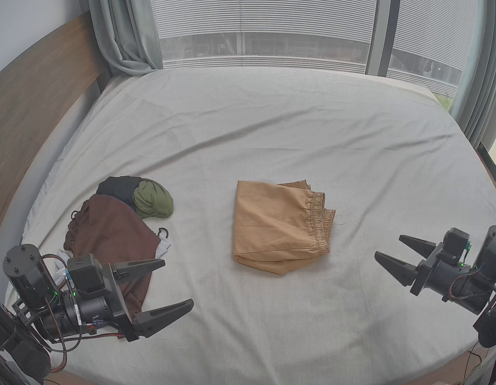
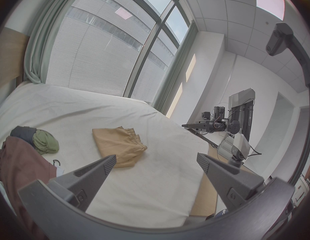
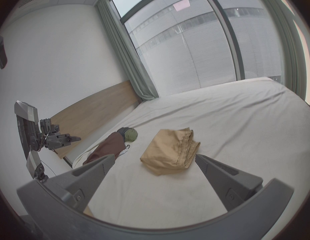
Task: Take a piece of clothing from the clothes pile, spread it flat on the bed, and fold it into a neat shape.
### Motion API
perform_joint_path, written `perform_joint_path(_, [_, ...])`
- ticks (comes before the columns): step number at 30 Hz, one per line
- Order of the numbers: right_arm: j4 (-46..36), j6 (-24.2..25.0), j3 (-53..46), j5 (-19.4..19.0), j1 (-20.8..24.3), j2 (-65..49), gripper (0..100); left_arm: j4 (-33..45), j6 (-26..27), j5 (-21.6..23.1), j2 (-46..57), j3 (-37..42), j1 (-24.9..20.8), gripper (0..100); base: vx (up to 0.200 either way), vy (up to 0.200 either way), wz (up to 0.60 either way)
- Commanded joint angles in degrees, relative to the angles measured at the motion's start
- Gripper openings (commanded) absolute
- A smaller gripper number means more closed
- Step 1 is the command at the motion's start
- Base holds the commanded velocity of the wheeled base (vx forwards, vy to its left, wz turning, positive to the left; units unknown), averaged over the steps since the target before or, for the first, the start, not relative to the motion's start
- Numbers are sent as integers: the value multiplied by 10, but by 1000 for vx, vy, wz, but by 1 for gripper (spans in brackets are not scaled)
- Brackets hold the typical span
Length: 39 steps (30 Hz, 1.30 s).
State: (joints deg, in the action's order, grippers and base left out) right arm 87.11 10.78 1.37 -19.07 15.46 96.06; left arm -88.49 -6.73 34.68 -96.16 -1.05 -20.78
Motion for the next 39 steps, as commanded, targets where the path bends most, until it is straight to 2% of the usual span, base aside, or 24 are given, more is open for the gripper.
perform_joint_path(1, [-29, -1, -14, 0, -23, -97, 100, 2, 2, 5, 42, 10, -7, 100, 0, 0, 0])
perform_joint_path(8, [-185, -2, -14, 0, -25, -272, 100, 41, -1, 6, 104, 10, -7, 100, 0, 0, 0])
perform_joint_path(10, [-185, -2, -14, 0, -25, -272, 100, 41, -1, 6, 104, 10, -7, 100, 0, 0, 0])
perform_joint_path(12, [-272, -2, -14, 1, -36, -365, 100, 86, -2, 6, 149, 10, -12, 100, 0, 0, 0])
perform_joint_path(14, [-310, -1, -14, 1, -49, -413, 100, 116, -2, 6, 176, 10, -15, 100, 0, 0, 0])
perform_joint_path(20, [-404, -1, -14, 1, -81, -531, 100, 206, -5, 3, 254, 10, -23, 100, 0, 0, 0])
perform_joint_path(24, [-441, -1, -14, 0, -99, -583, 100, 238, -8, 3, 287, 10, -20, 100, 0, 0, 0])
perform_joint_path(32, [-549, -2, -14, -2, -130, -722, 100, 314, -28, -8, 388, 10, 10, 100, 0, 0, 0])
perform_joint_path(34, [-604, -3, -14, -4, -134, -778, 100, 370, -29, -8, 442, 10, 35, 100, 0, 0, 0])
perform_joint_path(38, [-641, -2, -14, -4, -134, -816, 100, 439, -29, -8, 508, 10, 46, 100, 0, 0, 0])
perform_joint_path(39, [-655, -2, -14, -4, -134, -833, 100, 481, -30, -10, 548, 10, 48, 100, 0, 0, 0])
